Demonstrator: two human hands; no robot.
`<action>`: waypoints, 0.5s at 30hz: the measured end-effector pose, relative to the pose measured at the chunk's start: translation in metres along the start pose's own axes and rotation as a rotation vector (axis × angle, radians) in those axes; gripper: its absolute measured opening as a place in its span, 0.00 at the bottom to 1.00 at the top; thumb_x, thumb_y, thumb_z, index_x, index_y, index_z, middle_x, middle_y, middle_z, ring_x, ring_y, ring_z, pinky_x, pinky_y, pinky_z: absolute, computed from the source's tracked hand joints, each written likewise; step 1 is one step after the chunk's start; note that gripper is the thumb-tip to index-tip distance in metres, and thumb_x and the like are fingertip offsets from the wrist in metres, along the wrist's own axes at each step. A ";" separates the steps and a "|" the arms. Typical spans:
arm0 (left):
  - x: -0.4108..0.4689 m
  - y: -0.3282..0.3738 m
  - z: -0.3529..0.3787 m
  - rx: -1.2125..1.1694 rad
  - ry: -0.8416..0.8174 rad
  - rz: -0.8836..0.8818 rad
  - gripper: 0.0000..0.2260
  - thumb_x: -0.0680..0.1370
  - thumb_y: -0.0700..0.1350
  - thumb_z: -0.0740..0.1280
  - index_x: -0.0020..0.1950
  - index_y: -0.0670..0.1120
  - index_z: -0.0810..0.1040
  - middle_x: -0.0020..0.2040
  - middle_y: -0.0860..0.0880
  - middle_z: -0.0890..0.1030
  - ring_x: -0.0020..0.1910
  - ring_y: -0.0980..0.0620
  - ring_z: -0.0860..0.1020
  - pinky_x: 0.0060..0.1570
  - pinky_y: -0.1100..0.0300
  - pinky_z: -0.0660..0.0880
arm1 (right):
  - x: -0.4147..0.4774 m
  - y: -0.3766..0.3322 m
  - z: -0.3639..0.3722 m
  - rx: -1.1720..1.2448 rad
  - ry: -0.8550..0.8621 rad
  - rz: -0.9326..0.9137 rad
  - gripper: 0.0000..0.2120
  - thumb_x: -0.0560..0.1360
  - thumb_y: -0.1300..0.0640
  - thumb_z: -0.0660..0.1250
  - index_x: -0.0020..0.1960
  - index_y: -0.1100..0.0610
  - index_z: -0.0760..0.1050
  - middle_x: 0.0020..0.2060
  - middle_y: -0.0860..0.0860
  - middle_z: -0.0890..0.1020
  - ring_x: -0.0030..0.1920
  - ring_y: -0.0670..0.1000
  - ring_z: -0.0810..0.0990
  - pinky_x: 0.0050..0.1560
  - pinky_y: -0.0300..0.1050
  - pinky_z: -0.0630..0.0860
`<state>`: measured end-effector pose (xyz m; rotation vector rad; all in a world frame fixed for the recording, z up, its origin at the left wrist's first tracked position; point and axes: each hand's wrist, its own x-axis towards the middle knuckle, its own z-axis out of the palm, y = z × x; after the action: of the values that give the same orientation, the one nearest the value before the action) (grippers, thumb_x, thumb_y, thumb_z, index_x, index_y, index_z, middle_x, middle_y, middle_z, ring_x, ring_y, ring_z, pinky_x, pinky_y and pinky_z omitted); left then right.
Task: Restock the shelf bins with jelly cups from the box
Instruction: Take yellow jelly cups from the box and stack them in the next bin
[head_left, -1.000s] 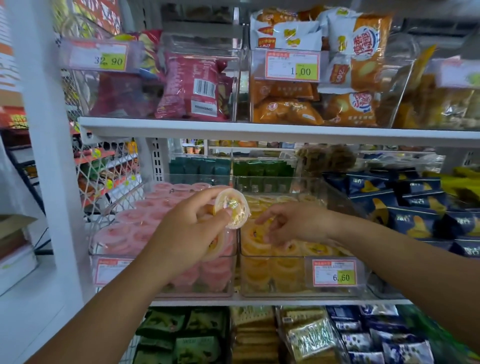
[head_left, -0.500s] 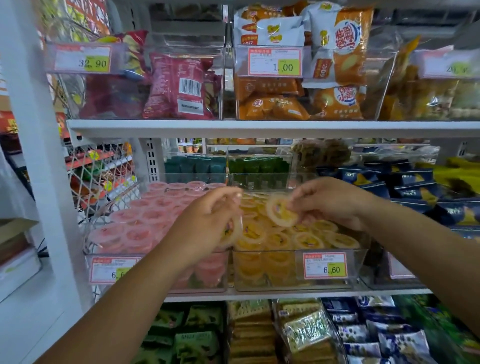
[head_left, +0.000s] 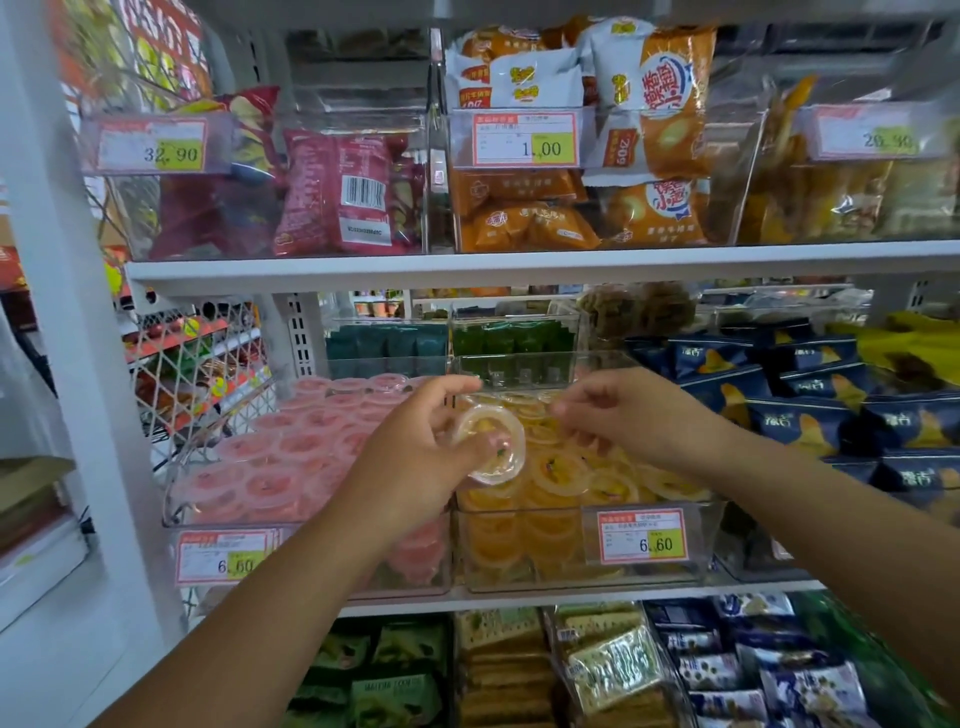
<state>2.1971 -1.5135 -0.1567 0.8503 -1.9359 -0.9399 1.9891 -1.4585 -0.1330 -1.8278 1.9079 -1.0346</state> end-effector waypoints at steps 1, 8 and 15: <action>0.002 0.002 0.004 0.010 -0.014 0.025 0.21 0.74 0.51 0.72 0.65 0.61 0.70 0.58 0.58 0.79 0.51 0.59 0.80 0.46 0.60 0.80 | -0.005 -0.007 -0.002 0.162 -0.087 0.012 0.07 0.77 0.51 0.67 0.51 0.51 0.81 0.41 0.48 0.85 0.41 0.47 0.83 0.39 0.34 0.77; 0.008 0.010 0.032 0.333 -0.080 0.229 0.28 0.75 0.59 0.67 0.73 0.61 0.61 0.62 0.63 0.69 0.53 0.66 0.73 0.50 0.66 0.75 | -0.008 0.004 -0.013 0.475 -0.071 0.153 0.05 0.74 0.63 0.70 0.49 0.61 0.81 0.43 0.61 0.84 0.38 0.53 0.81 0.42 0.45 0.79; 0.008 -0.037 0.045 1.082 -0.409 0.527 0.27 0.84 0.50 0.55 0.78 0.61 0.44 0.78 0.59 0.41 0.78 0.56 0.43 0.76 0.49 0.44 | -0.008 0.038 -0.025 0.160 -0.007 0.357 0.03 0.74 0.67 0.69 0.48 0.64 0.79 0.33 0.56 0.82 0.30 0.49 0.81 0.31 0.38 0.78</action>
<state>2.1627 -1.5254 -0.2029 0.6340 -2.8517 0.3624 1.9458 -1.4463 -0.1433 -1.3392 1.9873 -1.0189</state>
